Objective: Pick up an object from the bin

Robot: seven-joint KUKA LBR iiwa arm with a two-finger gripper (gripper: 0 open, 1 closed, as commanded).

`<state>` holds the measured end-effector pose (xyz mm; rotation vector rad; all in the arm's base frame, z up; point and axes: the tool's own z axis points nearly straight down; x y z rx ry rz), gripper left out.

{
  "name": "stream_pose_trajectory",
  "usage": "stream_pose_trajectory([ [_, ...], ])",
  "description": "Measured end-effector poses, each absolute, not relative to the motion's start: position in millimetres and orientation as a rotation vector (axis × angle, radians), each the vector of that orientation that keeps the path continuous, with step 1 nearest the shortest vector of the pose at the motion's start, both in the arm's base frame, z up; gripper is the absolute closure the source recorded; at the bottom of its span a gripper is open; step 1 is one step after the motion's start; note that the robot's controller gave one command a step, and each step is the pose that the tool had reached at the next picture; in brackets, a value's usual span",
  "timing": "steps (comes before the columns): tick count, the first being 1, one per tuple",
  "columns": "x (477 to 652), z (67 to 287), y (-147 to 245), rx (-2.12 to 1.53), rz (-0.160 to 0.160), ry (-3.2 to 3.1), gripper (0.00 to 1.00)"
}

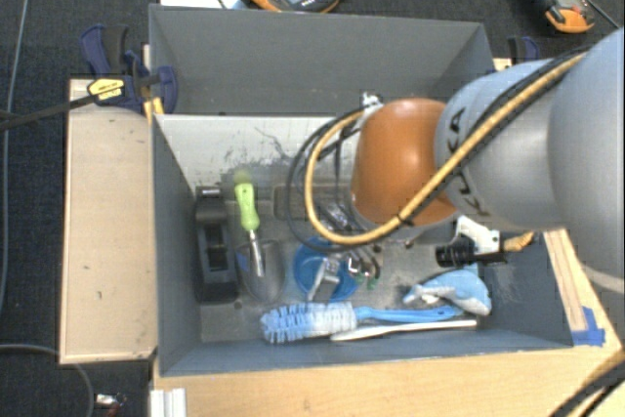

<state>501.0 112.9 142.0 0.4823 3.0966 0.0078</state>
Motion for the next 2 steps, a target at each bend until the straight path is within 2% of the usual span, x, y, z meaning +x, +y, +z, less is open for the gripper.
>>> stream_pose_trajectory([
  [1, 520.5, 132.6, 106.1, 0.503, 0.01, 3.09, 0.0],
  [2, 559.9, 122.5, 111.0, 0.471, 0.012, 3.092, 0.0],
])
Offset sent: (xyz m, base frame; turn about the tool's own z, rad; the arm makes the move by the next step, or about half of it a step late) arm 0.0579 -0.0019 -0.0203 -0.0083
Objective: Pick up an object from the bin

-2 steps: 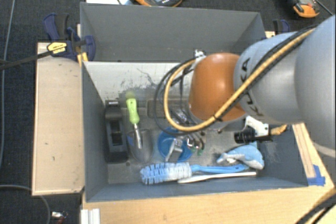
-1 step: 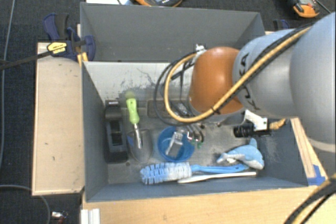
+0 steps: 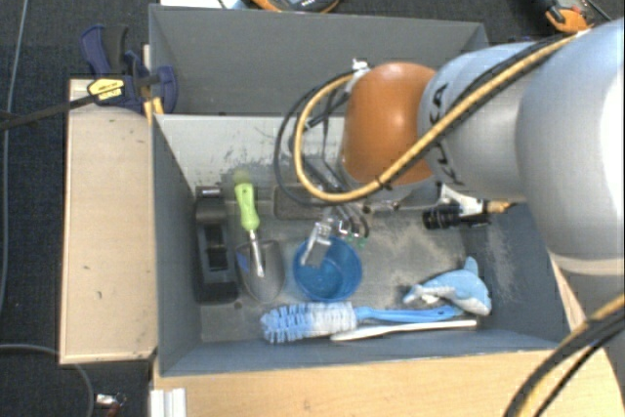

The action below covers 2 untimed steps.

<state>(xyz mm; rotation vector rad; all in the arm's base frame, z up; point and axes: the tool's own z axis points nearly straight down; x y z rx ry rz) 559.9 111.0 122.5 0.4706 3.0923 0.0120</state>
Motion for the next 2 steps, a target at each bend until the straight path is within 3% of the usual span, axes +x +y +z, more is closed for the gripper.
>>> stream_pose_trajectory([
  [1, 527.0, 112.9, 103.5, 0.471, 0.004, 3.096, 0.0],
  [2, 543.1, 124.9, 112.3, 0.451, 0.014, 3.087, 0.0],
])
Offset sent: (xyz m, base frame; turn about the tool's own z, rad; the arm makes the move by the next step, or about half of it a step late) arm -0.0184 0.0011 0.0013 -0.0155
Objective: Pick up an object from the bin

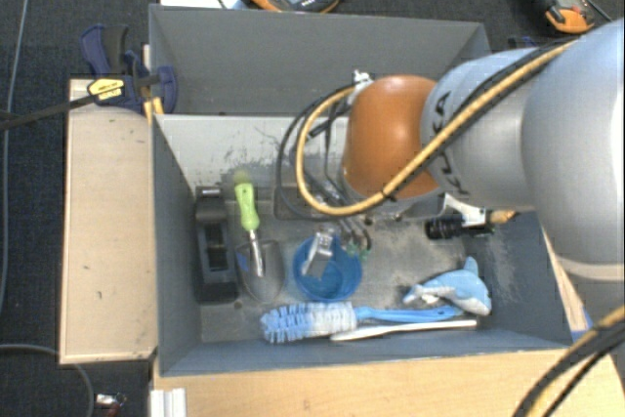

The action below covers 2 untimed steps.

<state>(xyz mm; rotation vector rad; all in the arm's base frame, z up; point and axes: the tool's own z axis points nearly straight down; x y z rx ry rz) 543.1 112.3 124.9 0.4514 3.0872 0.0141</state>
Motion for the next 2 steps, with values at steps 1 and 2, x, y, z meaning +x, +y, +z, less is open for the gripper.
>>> stream_pose_trajectory([
  [1, 538.8, 132.9, 110.1, 0.452, 0.009, 3.098, 0.0],
  [2, 580.9, 84.6, 67.0, 0.205, 0.012, 3.111, 0.0],
])
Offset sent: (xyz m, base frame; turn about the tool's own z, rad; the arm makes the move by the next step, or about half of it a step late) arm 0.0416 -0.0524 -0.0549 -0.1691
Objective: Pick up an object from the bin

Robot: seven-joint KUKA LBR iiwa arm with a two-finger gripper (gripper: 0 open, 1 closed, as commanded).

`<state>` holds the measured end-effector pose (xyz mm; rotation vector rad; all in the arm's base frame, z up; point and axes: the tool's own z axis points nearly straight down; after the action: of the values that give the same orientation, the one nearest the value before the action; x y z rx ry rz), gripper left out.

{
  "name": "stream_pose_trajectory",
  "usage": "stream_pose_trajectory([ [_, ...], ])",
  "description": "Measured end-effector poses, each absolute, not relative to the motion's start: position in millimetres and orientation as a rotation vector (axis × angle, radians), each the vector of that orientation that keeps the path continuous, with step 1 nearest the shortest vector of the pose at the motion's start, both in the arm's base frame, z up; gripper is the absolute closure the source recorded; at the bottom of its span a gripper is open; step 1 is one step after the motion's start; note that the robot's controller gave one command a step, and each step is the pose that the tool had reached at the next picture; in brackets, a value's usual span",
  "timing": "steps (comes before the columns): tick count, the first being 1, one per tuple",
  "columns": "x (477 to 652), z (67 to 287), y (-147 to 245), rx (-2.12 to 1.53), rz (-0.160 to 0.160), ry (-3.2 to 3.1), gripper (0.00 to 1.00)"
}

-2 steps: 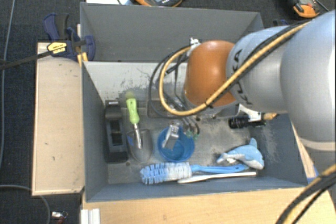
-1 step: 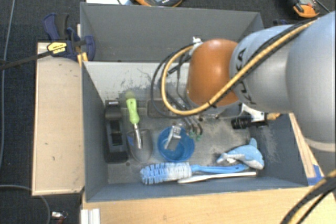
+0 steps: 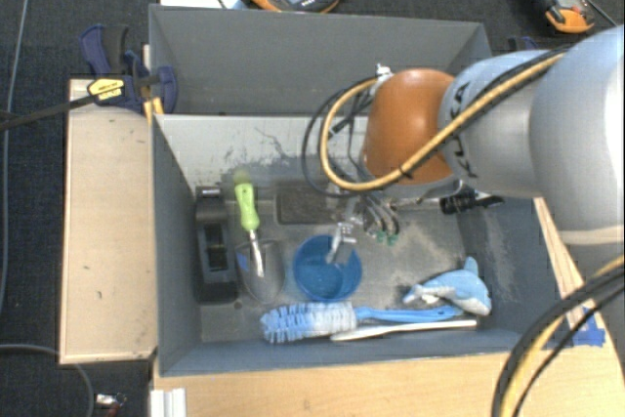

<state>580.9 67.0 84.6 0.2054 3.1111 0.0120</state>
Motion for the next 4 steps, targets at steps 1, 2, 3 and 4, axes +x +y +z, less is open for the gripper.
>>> stream_pose_trajectory([
  [1, 556.5, 127.1, 106.7, 0.349, 0.014, 3.101, 0.0],
  [2, 586.5, 71.0, 89.2, 0.231, 0.015, 3.091, 0.0],
  [3, 567.3, 108.1, 124.1, 0.365, 0.022, 3.084, 1.0],
  [4, 567.4, 108.3, 124.1, 0.366, 0.023, 3.083, 1.0],
])
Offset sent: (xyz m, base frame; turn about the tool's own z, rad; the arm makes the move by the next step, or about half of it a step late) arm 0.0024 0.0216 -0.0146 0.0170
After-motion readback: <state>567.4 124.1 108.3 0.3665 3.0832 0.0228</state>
